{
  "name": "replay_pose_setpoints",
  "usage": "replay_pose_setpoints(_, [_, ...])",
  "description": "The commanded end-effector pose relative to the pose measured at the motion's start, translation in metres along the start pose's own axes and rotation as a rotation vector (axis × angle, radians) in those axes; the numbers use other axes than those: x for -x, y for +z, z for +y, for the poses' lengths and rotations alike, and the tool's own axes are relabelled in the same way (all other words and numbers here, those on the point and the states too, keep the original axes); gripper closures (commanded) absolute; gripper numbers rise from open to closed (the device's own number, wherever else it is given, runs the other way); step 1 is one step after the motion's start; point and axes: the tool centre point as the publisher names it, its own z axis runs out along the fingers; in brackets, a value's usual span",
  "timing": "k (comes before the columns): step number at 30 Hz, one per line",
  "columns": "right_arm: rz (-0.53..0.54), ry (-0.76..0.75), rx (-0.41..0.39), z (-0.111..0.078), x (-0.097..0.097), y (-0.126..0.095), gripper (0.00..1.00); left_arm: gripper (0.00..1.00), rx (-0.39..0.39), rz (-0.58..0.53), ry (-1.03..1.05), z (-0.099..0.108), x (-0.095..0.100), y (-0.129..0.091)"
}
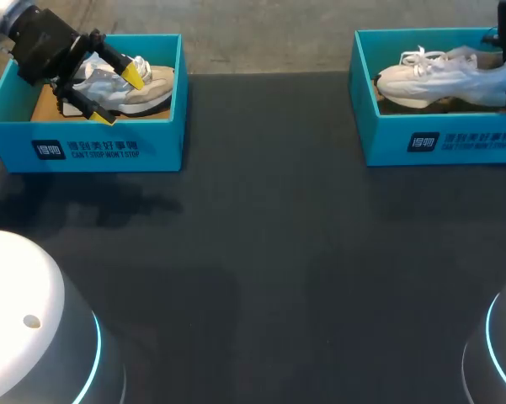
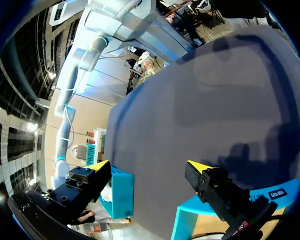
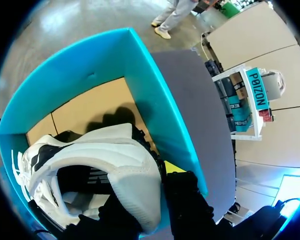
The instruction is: Take the shoe out of the shoebox, open the shoe tongue, remove and reinsert the insole, then place the shoe into the shoebox
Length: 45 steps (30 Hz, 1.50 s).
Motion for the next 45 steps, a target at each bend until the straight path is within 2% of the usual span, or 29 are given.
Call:
replay_pose_setpoints(1, [0.008, -0.01, 0.022, -0.007, 0.006, -0.007, 1.0, 0.0, 0.0, 0.002, 0.001, 0.0, 0.0, 0.0])
replay_pose_setpoints(22, [-0.042, -0.102, 0.054, -0.025, 0.021, -0.012, 1.0, 0.0, 0.0, 0.002, 0.001, 0.0, 0.0, 0.0])
replay_pose_setpoints(32, [-0.061, -0.129, 0.056, -0.036, 0.023, 0.0, 1.0, 0.0, 0.0, 0.002, 0.001, 0.0, 0.0, 0.0])
replay_pose_setpoints(45, [-0.073, -0.143, 0.015, -0.042, 0.018, 0.026, 1.0, 0.0, 0.0, 0.002, 0.001, 0.0, 0.0, 0.0])
